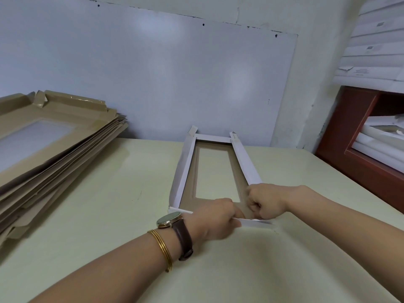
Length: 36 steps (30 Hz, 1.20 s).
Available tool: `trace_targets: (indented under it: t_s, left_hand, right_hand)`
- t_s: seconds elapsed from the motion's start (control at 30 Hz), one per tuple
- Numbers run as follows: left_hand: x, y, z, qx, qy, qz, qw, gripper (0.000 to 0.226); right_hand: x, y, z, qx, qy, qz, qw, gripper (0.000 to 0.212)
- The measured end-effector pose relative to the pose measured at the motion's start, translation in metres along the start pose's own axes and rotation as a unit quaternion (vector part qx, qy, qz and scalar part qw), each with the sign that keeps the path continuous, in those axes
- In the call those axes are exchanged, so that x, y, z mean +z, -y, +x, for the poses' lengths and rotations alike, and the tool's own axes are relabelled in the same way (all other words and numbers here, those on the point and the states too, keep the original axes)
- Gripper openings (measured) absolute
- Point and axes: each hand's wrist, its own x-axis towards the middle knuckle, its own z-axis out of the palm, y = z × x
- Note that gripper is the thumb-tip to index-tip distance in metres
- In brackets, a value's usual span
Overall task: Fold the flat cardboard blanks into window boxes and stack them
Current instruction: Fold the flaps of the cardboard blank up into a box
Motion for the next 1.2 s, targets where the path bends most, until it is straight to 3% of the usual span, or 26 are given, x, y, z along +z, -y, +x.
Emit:
trace_targets:
  t_s: [0.1, 0.27, 0.47, 0.6, 0.73, 0.8, 0.93, 1.03, 1.2]
  left_hand:
    - [0.0, 0.0, -0.001, -0.005, 0.003, -0.002, 1.0, 0.027]
    - [-0.001, -0.001, -0.001, -0.003, 0.002, -0.005, 1.0, 0.027]
    - [-0.002, -0.003, -0.002, 0.0, 0.004, -0.019, 1.0, 0.025]
    - [-0.001, -0.001, 0.0, -0.009, -0.005, -0.028, 1.0, 0.022]
    - [-0.001, 0.0, 0.002, -0.022, -0.025, -0.018, 0.999, 0.019]
    - [-0.003, 0.002, 0.002, -0.03, -0.042, -0.026, 0.998, 0.017]
    - [-0.007, 0.004, 0.002, -0.062, -0.059, -0.006, 0.996, 0.036]
    - [-0.018, 0.006, -0.002, -0.063, -0.031, -0.011, 0.997, 0.027]
    - [-0.057, 0.027, -0.018, -0.053, 0.034, 0.079, 0.995, 0.015]
  right_hand:
    - [-0.002, -0.004, -0.003, 0.027, 0.007, 0.011, 1.0, 0.029]
    - [-0.006, -0.007, -0.008, 0.048, 0.009, 0.026, 0.998, 0.019]
    - [-0.007, -0.003, -0.009, 0.024, -0.01, 0.097, 0.995, 0.019]
    - [-0.005, 0.006, -0.012, 0.008, -0.029, 0.141, 0.99, 0.033]
    - [-0.006, 0.015, -0.025, 0.005, -0.019, 0.218, 0.976, 0.016]
    - [0.001, 0.024, -0.027, -0.019, -0.045, 0.206, 0.977, 0.013]
    - [0.021, 0.037, -0.02, -0.054, -0.12, 0.198, 0.971, 0.024]
    - [0.026, 0.04, -0.018, -0.081, -0.135, 0.221, 0.962, 0.026]
    - [0.027, 0.032, -0.019, -0.021, -0.133, 0.148, 0.98, 0.017]
